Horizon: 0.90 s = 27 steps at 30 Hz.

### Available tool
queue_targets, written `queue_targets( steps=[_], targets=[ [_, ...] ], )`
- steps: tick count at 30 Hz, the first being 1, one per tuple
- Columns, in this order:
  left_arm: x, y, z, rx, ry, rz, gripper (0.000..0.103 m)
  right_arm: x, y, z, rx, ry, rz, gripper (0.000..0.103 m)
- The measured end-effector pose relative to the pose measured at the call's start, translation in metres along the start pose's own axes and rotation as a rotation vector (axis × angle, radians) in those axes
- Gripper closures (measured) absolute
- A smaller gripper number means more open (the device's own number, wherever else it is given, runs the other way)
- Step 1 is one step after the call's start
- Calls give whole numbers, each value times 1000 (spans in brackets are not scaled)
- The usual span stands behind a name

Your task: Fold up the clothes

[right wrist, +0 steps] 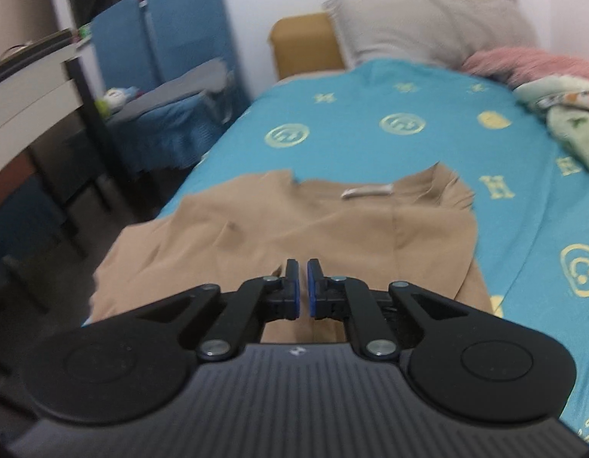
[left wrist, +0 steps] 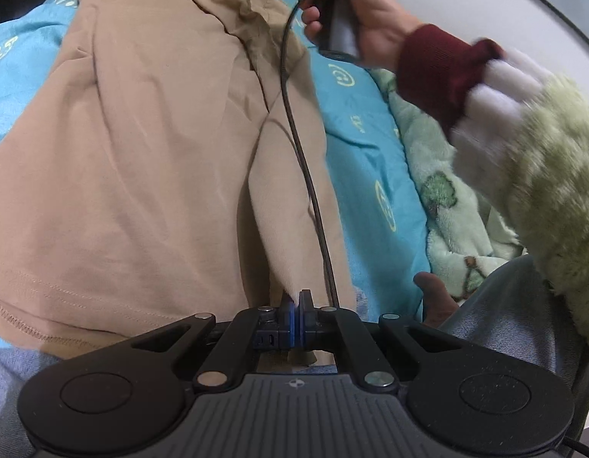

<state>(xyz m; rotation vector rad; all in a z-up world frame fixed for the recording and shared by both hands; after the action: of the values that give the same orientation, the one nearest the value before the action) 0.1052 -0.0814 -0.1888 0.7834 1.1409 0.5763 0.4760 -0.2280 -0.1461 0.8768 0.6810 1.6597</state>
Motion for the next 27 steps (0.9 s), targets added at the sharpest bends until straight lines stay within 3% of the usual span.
queue_targets(
  steps=[1,3,5,8,9,10,11,12,17,19,24,25,27],
  targets=[
    [-1,-4,2,3,-10,8,101,-1,3,-4,9,8,12,45],
    [-4,-11,4,1,-26,26,101,-3,11,-13,-13,14,33,10],
    [-5,-13,5,0,-23,37,101,-4,12,-20,-29,16,56,13],
    [-5,-15,4,-3,-21,59,101,-6,-10,-34,40,26,41,14],
    [-5,-15,4,-4,-22,65,101,-6,-19,-40,72,40,21,40],
    [-5,-16,3,-6,-24,69,101,-6,-27,-46,101,55,-4,79],
    [-6,-16,3,-10,-25,68,101,-6,-31,-47,108,61,-17,94],
    [-7,-16,3,-14,-28,64,101,-4,-31,-46,96,58,-14,98],
    [-17,-14,1,-44,-60,52,101,1,6,-2,-113,-21,-16,98],
    [-17,-10,1,-56,-66,64,101,-1,14,16,-158,-88,-15,98],
    [-5,-9,5,-59,-17,91,99,-1,-18,21,-91,-88,-73,96],
    [-3,-8,6,-61,-14,106,96,-1,-23,18,-75,-94,-73,95],
    [1,-5,8,-67,-7,149,65,-3,-27,11,-55,-102,-78,93]
  ],
)
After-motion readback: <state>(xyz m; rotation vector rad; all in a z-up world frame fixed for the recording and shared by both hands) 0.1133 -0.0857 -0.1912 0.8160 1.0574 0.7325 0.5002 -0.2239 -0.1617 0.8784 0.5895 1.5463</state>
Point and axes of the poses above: each gripper's, at about its wrist camera, not at the fingertips, and y roughly against the way its jaws point, x to its left, z to its top, the point moved 9 cm from there along -y, roughly the way its jaws point, and after that the axes turned 15 degrees about x, right-handed, at the moved point
